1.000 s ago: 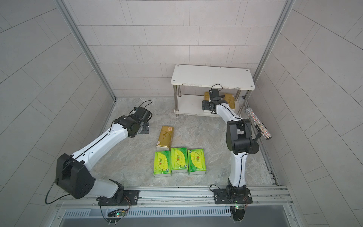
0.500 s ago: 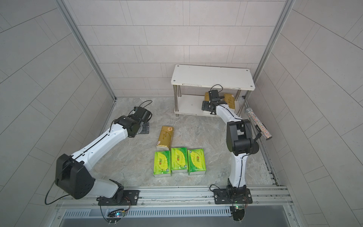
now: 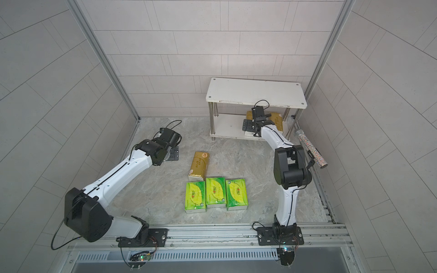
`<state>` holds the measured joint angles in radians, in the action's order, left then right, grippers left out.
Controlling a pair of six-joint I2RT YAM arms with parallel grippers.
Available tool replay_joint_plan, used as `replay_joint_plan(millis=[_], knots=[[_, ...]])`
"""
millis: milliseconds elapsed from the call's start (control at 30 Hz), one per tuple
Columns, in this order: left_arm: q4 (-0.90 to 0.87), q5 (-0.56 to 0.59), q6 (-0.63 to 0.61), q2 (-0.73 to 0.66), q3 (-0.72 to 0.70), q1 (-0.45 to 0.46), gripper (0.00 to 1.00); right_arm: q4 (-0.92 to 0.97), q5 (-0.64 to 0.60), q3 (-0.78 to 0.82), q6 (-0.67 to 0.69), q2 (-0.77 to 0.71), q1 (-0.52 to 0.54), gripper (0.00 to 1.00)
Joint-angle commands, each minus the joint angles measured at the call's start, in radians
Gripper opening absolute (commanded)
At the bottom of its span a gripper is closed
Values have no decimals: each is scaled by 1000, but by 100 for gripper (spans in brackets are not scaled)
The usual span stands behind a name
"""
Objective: Place the tissue boxes on the shelf by color
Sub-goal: Place a box of tissues on the shelf.
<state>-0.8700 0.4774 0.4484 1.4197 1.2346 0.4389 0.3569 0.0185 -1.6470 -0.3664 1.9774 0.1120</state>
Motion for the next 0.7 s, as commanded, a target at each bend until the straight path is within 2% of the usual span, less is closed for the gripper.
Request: replay_joint_plan(millis=[0,300,467,567,667], knots=[[-17,18,1,-24,-12,-8,100,20,5,-13,4,-56,-3,100],[-15,-3,0,-30,-15,-8,100,35,-2,29,14,-136,-3,100],[-20,-104,-5,-14,-11,-1,100,63,-3,86,-7,-204,6,100],[-13,-141,5,-16,-19,21,100,66,6,149,-6,-259,17,100],[40,-229,-26,-30,-46,55,100,101,7,183,4,-306,29,100]])
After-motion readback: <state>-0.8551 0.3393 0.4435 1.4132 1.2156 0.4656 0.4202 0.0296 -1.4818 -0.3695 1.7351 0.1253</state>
